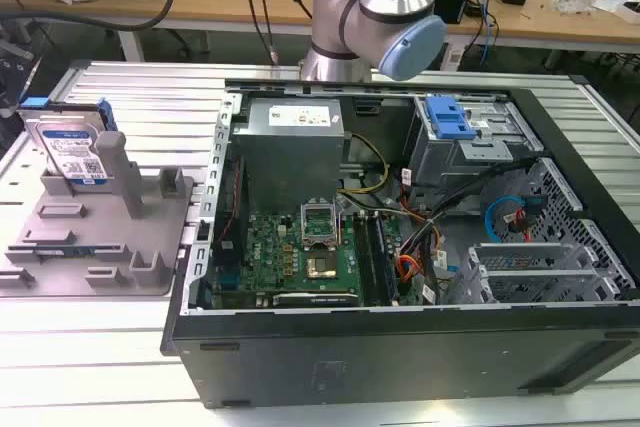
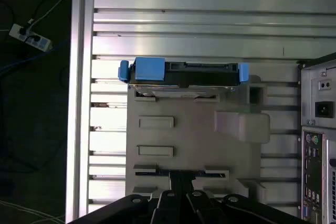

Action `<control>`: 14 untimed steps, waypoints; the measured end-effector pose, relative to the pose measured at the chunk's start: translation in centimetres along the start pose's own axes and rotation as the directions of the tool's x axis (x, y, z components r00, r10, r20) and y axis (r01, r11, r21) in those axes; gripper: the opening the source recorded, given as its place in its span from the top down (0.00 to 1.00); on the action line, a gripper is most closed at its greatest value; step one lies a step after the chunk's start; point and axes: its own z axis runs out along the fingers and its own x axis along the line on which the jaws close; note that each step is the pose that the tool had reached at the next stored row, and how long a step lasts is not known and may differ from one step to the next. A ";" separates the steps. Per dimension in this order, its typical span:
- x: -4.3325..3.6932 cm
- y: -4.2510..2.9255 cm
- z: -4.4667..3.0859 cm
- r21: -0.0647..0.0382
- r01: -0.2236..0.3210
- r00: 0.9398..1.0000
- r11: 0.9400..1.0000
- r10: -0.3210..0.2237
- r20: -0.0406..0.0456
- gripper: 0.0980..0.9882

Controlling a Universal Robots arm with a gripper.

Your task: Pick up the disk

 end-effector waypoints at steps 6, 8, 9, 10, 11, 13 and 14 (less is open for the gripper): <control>0.00 0.00 0.00 0.000 0.000 1.000 1.000 0.000 0.000 0.99; 0.00 0.00 0.00 0.000 0.000 1.000 1.000 0.000 0.000 0.99; 0.00 0.00 0.00 0.000 0.000 1.000 1.000 0.000 0.000 0.99; 0.00 0.00 0.00 0.000 0.001 1.000 1.000 -0.001 0.000 0.99; 0.00 0.00 0.00 0.000 0.005 1.000 1.000 -0.005 0.000 0.99; 0.01 0.00 0.00 0.000 0.028 1.000 1.000 -0.028 -0.001 0.99; 0.00 0.00 0.00 0.000 0.096 0.995 0.995 -0.096 -0.004 0.99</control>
